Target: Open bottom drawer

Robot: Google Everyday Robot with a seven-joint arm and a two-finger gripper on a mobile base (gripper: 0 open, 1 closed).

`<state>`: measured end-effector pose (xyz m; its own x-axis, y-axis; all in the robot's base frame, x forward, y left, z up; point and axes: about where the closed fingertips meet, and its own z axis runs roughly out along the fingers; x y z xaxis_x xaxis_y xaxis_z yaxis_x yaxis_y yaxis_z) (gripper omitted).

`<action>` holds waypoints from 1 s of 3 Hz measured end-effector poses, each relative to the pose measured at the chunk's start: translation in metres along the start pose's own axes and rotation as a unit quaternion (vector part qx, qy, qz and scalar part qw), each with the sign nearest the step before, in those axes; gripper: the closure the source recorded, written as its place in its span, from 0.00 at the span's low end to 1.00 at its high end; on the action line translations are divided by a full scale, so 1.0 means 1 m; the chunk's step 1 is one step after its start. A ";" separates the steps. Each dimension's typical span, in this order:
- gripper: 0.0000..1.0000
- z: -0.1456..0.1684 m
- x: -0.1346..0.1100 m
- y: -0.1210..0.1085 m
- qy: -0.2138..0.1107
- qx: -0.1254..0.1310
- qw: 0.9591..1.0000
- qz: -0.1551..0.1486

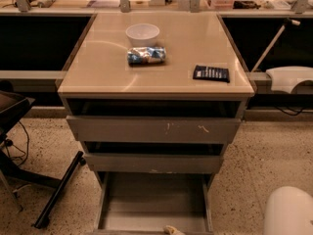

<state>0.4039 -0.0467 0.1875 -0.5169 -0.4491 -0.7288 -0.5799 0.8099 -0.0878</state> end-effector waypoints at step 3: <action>0.58 -0.002 -0.002 0.000 0.000 0.000 1.000 0.000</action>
Offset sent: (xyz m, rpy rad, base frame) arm -0.0003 0.0004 0.0025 0.0000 0.0000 0.0000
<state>0.4036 -0.0461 0.1900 -0.5169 -0.4491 -0.7288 -0.5800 0.8099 -0.0877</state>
